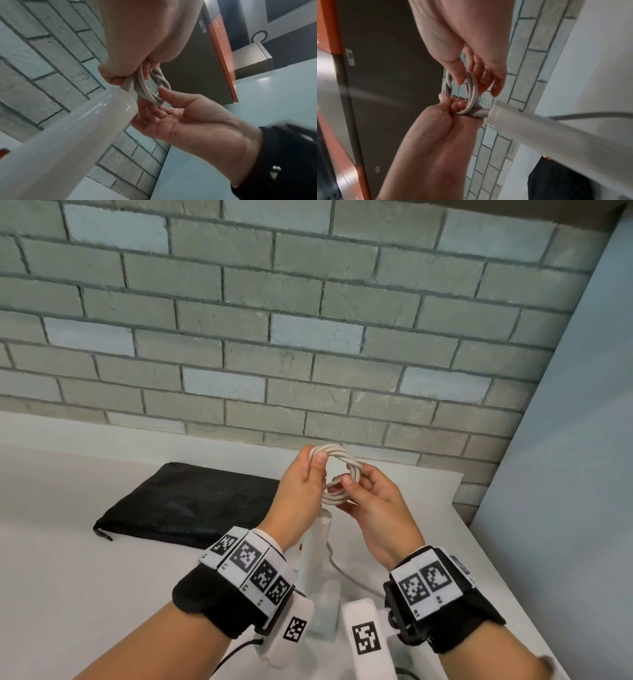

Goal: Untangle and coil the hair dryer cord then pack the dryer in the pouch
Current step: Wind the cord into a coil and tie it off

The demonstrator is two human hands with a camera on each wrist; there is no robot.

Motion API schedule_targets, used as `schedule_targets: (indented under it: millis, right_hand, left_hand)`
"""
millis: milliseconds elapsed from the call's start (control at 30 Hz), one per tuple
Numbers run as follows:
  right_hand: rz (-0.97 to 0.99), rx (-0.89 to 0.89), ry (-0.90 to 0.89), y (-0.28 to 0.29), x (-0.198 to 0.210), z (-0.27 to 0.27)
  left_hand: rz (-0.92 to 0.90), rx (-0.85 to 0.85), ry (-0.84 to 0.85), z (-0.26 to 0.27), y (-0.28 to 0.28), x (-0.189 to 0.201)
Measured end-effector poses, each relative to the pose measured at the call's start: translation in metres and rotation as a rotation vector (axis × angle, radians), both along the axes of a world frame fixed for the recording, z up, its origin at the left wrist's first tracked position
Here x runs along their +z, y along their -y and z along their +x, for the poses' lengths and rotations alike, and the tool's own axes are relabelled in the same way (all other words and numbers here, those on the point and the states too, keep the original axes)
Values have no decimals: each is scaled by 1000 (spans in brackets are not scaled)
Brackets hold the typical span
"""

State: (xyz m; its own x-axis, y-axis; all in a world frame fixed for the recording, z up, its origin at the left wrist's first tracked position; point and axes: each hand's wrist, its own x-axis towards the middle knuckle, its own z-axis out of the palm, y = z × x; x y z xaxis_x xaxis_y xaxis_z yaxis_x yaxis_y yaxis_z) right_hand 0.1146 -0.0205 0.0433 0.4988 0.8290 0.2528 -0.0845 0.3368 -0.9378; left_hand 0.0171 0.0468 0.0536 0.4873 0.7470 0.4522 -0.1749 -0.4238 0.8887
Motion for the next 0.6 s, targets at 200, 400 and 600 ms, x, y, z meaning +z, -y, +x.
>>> schedule_targets:
  millis: [200,400,600]
  right_hand:
    - [83,205,-234,3,5,-11]
    - [-28,-81,148,-4,0,-14]
    - [-210,-116,284,14,-5,2]
  left_hand:
    - [-28,2,24,-1,0,0]
    - [-57,-10,20,2,1,0]
    - [-9,65,15,3,-7,-2]
